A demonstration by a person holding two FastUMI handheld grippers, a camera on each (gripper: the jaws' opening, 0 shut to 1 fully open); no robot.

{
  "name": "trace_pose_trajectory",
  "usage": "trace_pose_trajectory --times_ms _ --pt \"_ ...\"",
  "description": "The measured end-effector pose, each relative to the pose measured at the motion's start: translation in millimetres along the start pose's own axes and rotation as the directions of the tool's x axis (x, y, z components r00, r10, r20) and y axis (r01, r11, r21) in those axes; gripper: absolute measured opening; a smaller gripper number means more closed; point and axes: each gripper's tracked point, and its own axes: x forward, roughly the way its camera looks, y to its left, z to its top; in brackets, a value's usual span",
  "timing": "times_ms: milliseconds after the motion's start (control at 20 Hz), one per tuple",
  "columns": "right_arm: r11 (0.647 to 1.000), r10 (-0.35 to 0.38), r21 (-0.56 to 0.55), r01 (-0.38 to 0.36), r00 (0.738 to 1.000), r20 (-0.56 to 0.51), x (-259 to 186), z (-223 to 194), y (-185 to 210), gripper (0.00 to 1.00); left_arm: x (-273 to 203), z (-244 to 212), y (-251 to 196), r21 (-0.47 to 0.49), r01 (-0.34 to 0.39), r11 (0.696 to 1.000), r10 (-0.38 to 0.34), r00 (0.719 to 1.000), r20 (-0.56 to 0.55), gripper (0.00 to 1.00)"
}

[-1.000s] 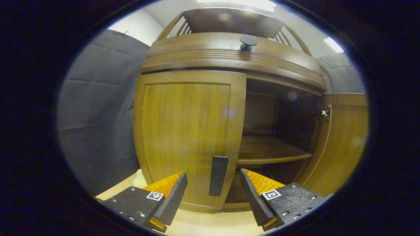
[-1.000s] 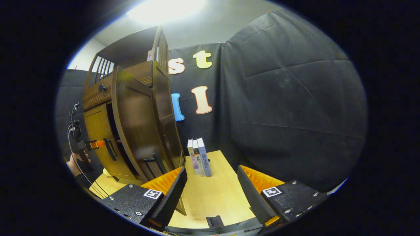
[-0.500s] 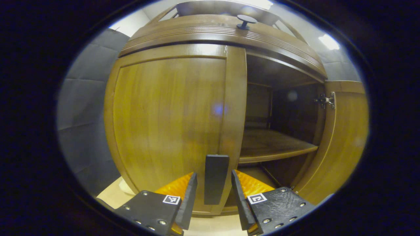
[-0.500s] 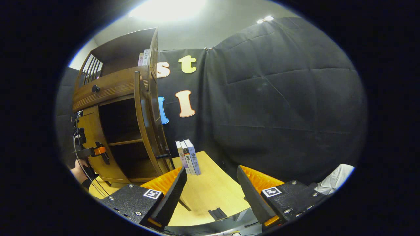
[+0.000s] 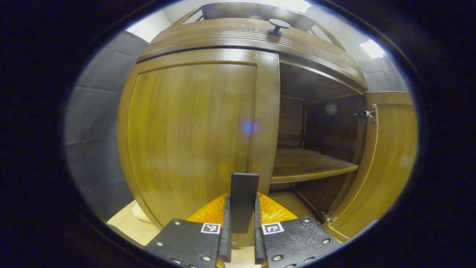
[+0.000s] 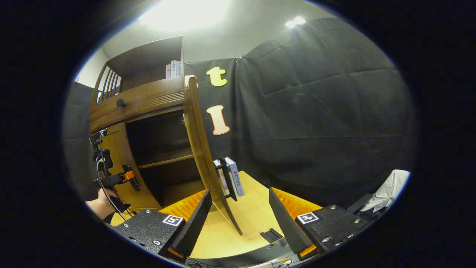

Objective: Open the right door of the double-door shoe cabinet with the right hand, and open the left door with the left hand.

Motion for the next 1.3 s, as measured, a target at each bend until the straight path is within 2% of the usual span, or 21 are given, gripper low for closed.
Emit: trace_pose_trajectory --times_ms 50,100,200,250,350,400,450,500,550,600,650,750,800,850,900,950,1000,1100,1300 --pt "1.000 0.013 0.002 -0.013 1.000 -0.005 0 -2 5 0.95 -5 -1 0 -0.002 0.008 1.000 -0.008 1.000 -0.004 0.19" --pt "1.000 0.025 0.008 -0.025 1.000 -0.002 -1 -3 12 0.91 -11 -2 0 -0.006 0.014 1.000 -0.014 1.000 -0.006 0.19" --pt "0.999 0.046 0.016 -0.046 0.999 0.003 3 -6 21 0.91 -22 -5 2 -0.016 0.025 1.000 -0.025 1.000 -0.014 0.28" --pt "0.998 0.057 0.019 -0.057 0.998 -0.005 5 -9 25 0.95 -26 -5 2 -0.019 0.029 0.999 -0.029 0.999 -0.013 0.32" --pt "0.996 0.082 0.033 -0.081 0.996 -0.024 10 -17 34 0.95 -33 -2 4 -0.011 0.038 0.999 -0.038 0.999 -0.004 0.32" --pt "0.995 0.096 0.042 -0.095 0.995 -0.031 12 -18 40 0.92 -41 -4 7 -0.005 0.044 0.999 -0.044 0.999 -0.001 0.32" --pt "0.993 0.109 0.047 -0.107 0.994 -0.033 13 -18 44 0.95 -48 -5 8 0.000 0.052 0.999 -0.052 0.999 -0.001 0.33" --pt "0.992 0.118 0.047 -0.117 0.992 -0.033 16 -17 50 0.92 -57 -7 9 0.004 0.059 0.998 -0.059 0.998 0.001 0.32" --pt "0.991 0.125 0.043 -0.124 0.992 -0.032 19 -17 54 0.95 -64 -7 10 0.006 0.062 0.998 -0.062 0.998 0.001 0.33" --pt "0.990 0.133 0.039 -0.132 0.991 -0.031 21 -16 58 0.91 -70 -6 13 0.007 0.064 0.998 -0.064 0.998 0.001 0.32" --pt "0.989 0.144 0.035 -0.143 0.989 -0.025 24 -16 62 0.95 -74 -7 15 0.005 0.065 0.998 -0.065 0.998 0.000 0.32" --pt "0.986 0.167 0.027 -0.166 0.986 -0.019 27 -14 72 0.91 -84 -7 19 0.000 0.068 0.998 -0.068 0.998 0.001 0.32" --pt "0.984 0.177 0.024 -0.177 0.984 -0.022 28 -15 77 0.91 -89 -7 21 0.001 0.072 0.997 -0.072 0.997 0.004 0.32" --pt "0.982 0.189 0.023 -0.188 0.982 -0.026 30 -17 81 0.95 -92 -6 22 0.007 0.076 0.997 -0.076 0.997 0.005 0.32" --pt "0.979 0.201 0.022 -0.201 0.979 -0.030 33 -18 85 0.91 -95 -8 23 0.010 0.077 0.997 -0.077 0.997 0.004 0.32" --pt "0.977 0.214 0.020 -0.213 0.976 -0.035 35 -19 90 0.91 -98 -8 24 0.008 0.077 0.997 -0.077 0.997 0.003 0.32" --pt "0.974 0.226 0.017 -0.226 0.973 -0.042 36 -22 96 0.95 -102 -8 26 0.003 0.075 0.997 -0.075 0.997 0.004 0.32" --pt "0.968 0.253 0.008 -0.253 0.966 -0.051 40 -24 107 0.92 -112 -8 34 -0.007 0.069 0.998 -0.069 0.998 0.007 0.31" --pt "0.950 0.311 -0.004 -0.312 0.948 -0.062 45 -26 133 0.92 -136 -10 53 -0.026 0.049 0.998 -0.049 0.999 0.006 0.27"
